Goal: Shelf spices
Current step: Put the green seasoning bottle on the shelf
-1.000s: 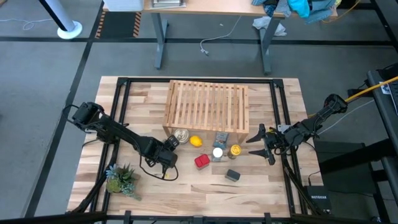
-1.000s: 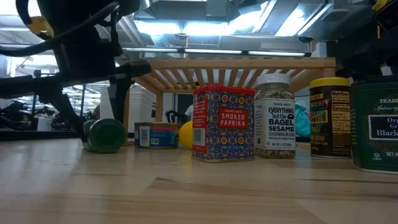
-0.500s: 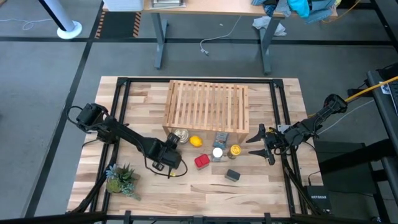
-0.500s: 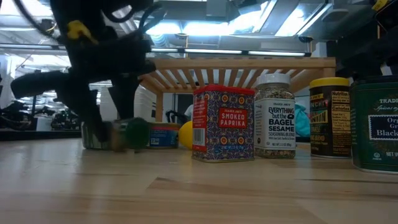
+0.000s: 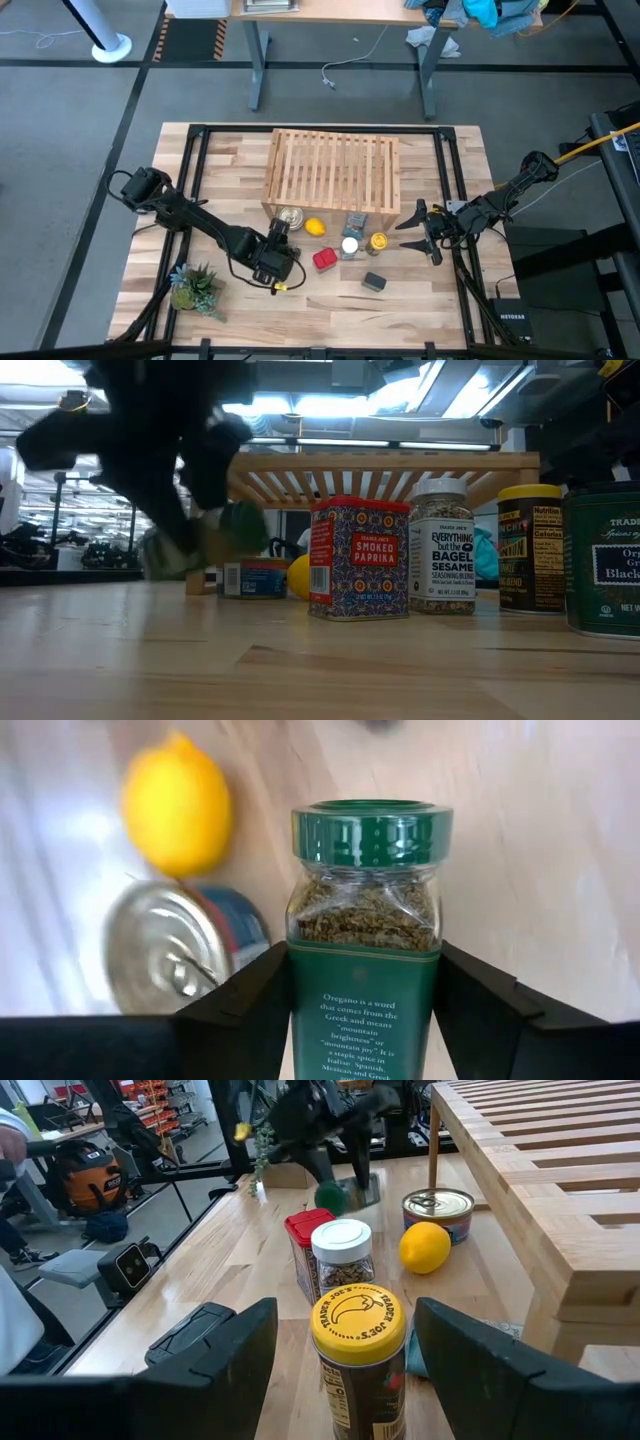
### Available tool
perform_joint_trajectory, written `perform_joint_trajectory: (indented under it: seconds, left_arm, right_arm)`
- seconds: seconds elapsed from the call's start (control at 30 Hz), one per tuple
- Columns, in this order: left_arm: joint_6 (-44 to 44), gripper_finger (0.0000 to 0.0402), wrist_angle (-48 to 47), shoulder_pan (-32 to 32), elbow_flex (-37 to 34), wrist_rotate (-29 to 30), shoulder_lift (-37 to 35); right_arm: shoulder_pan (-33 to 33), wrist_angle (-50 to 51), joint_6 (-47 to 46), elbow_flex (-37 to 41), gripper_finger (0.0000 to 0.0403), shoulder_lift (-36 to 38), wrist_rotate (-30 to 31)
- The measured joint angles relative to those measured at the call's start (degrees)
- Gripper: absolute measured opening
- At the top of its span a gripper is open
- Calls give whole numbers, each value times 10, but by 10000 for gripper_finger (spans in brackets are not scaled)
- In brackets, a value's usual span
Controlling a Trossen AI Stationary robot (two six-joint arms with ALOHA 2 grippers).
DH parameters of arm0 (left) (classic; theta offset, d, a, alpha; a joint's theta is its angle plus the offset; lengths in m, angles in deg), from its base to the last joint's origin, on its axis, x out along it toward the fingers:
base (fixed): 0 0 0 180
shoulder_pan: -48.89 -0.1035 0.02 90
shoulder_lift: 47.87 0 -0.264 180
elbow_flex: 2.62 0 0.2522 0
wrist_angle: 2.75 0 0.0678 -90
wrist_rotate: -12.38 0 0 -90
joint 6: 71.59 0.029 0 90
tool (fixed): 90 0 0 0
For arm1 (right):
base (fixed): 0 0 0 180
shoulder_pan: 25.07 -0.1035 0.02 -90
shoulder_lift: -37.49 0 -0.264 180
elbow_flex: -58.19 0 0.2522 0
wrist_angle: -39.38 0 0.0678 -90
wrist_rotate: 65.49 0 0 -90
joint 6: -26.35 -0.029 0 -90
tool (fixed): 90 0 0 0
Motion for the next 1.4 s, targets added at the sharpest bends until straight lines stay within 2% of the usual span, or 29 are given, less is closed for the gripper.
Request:
perform_joint_trajectory:
  seconds: [0.17,0.37,0.53,0.73,0.8,0.9,1.13,1.27,1.4]
  left_arm:
    - [8,190,34,14,28,38,-16]
    - [20,190,104,11,36,88,-77]
    - [67,190,160,-1,36,135,-138]
    - [183,190,288,-48,36,134,-200]
    - [207,190,312,-72,36,108,-217]
    - [207,190,336,-117,36,39,-232]
    - [178,190,354,-240,36,-98,-237]
    - [149,190,360,-299,36,-155,-237]
    - [128,190,395,-341,14,-211,-237]
  right_arm:
    - [0,0,0,0,244,0,0]
    - [0,3,0,0,244,0,0]
    - [0,3,1,0,244,0,0]
    - [0,4,2,0,244,0,0]
    - [0,4,2,0,244,0,0]
    - [0,4,2,0,244,0,0]
    - [0,4,2,0,244,0,0]
    - [0,4,2,0,244,0,0]
    - [0,4,5,0,244,0,39]
